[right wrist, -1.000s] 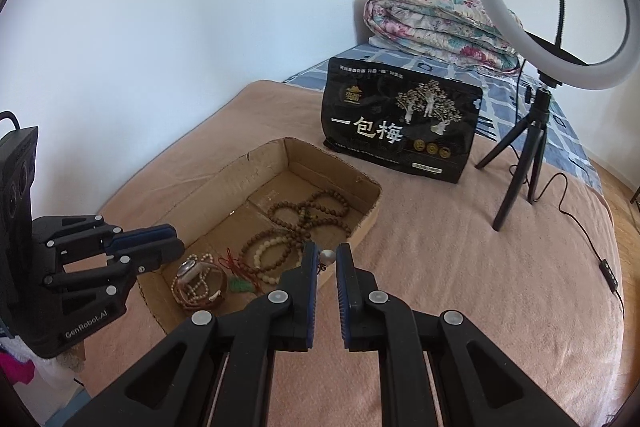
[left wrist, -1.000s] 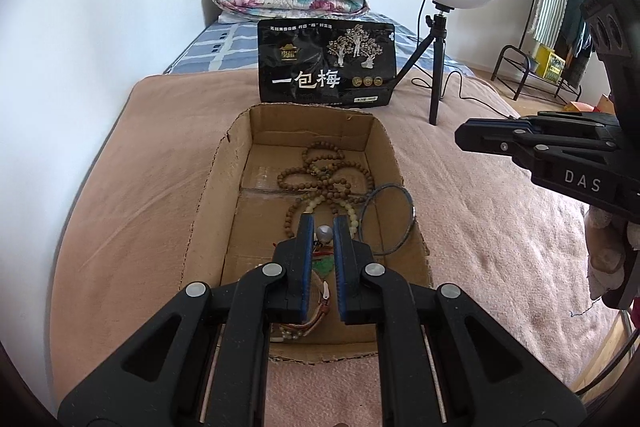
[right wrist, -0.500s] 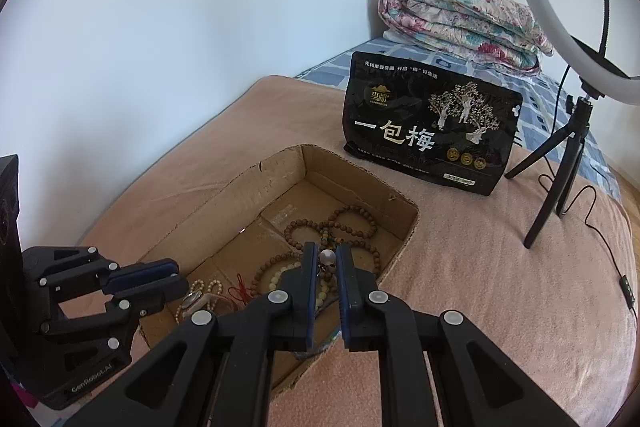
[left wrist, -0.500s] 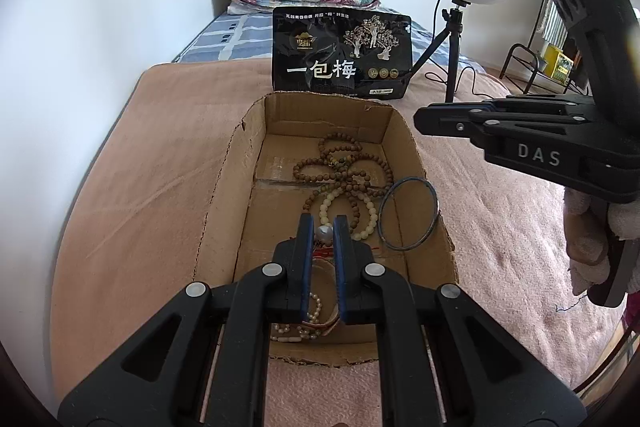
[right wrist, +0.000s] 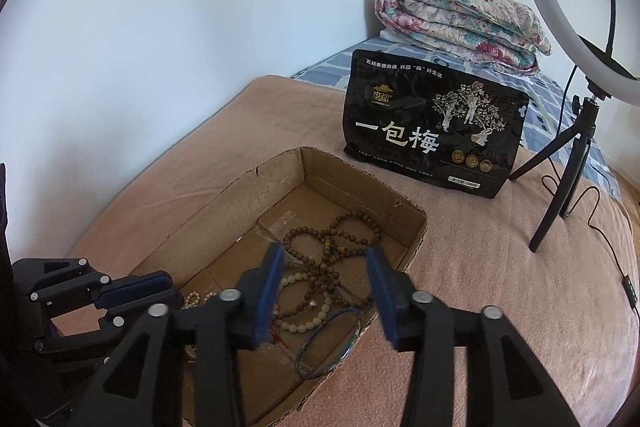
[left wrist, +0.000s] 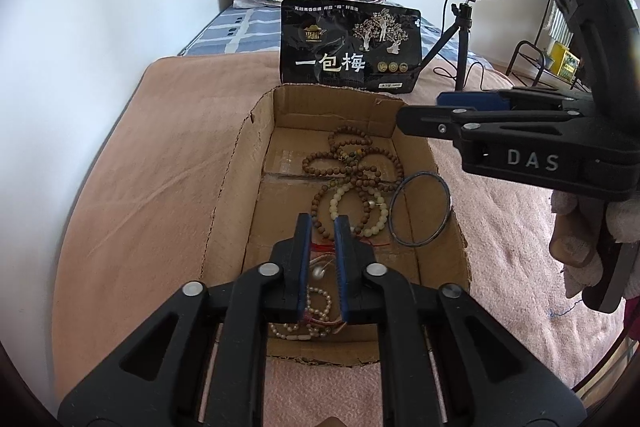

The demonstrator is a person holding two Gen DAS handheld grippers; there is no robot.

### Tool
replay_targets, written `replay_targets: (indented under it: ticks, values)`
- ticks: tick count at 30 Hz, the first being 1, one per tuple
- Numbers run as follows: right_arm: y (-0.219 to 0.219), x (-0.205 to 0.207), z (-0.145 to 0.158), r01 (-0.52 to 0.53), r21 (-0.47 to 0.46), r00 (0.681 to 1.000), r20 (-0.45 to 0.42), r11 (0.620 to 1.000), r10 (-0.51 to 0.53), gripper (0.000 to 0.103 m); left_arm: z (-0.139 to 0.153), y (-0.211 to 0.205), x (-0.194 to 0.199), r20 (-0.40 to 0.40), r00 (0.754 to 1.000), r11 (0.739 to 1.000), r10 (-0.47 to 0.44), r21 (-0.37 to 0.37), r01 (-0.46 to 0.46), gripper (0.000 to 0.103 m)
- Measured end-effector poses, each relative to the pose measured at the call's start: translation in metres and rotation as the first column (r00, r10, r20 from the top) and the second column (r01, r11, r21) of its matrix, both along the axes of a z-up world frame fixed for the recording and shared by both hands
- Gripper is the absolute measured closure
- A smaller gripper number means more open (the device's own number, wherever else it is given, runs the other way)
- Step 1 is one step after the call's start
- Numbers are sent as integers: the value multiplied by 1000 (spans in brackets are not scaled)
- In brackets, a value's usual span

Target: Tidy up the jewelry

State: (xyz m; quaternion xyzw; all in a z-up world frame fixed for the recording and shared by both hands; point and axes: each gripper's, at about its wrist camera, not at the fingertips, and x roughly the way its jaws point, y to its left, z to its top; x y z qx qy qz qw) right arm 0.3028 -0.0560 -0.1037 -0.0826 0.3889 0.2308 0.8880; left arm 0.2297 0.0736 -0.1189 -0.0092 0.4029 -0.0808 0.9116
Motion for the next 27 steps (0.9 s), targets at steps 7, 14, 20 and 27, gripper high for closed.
replay_targets:
  ticks: [7,14,20,27]
  values:
    - [-9,-2,6,39,13,999,15,999,-39,21,-1,0,-4,7,1000,1000,20,2,-20,47]
    - [-15,-8,10,71,11,997,20,997,-71,3,4,0,-9,18,999,999,40,-2,-40,36]
    - [-19,-17,18,95,12,995,29,995,-96,0,9,0,-14,19,999,999,44,4,-44,35]
    - [-21,-38,36,101,-16,992,77,995,-100,0,24,2,-28,49,997,998,66,4,-67,35]
